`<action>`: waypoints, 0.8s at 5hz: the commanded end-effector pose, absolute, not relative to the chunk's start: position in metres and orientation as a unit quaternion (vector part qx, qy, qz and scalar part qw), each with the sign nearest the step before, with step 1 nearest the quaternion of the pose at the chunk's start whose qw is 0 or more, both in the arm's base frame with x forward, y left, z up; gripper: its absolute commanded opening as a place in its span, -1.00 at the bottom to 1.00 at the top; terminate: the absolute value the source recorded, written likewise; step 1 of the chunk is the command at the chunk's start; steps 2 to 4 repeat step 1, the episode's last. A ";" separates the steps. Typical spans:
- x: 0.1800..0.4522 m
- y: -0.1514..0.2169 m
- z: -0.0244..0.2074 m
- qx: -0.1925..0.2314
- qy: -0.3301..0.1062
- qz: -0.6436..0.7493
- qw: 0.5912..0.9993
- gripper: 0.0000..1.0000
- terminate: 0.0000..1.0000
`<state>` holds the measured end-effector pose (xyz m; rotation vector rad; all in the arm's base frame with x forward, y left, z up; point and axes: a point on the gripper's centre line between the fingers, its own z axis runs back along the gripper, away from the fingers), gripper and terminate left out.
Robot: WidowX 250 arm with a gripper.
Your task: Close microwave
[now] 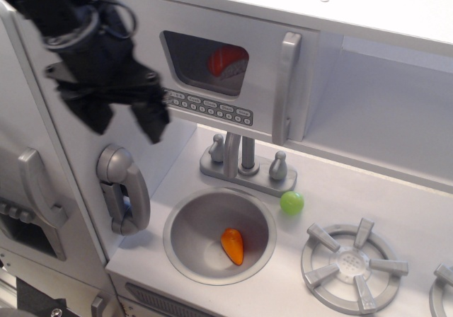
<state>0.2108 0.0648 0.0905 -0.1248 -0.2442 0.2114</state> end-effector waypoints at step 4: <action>0.206 0.085 0.112 -0.037 -0.109 0.130 0.985 1.00 1.00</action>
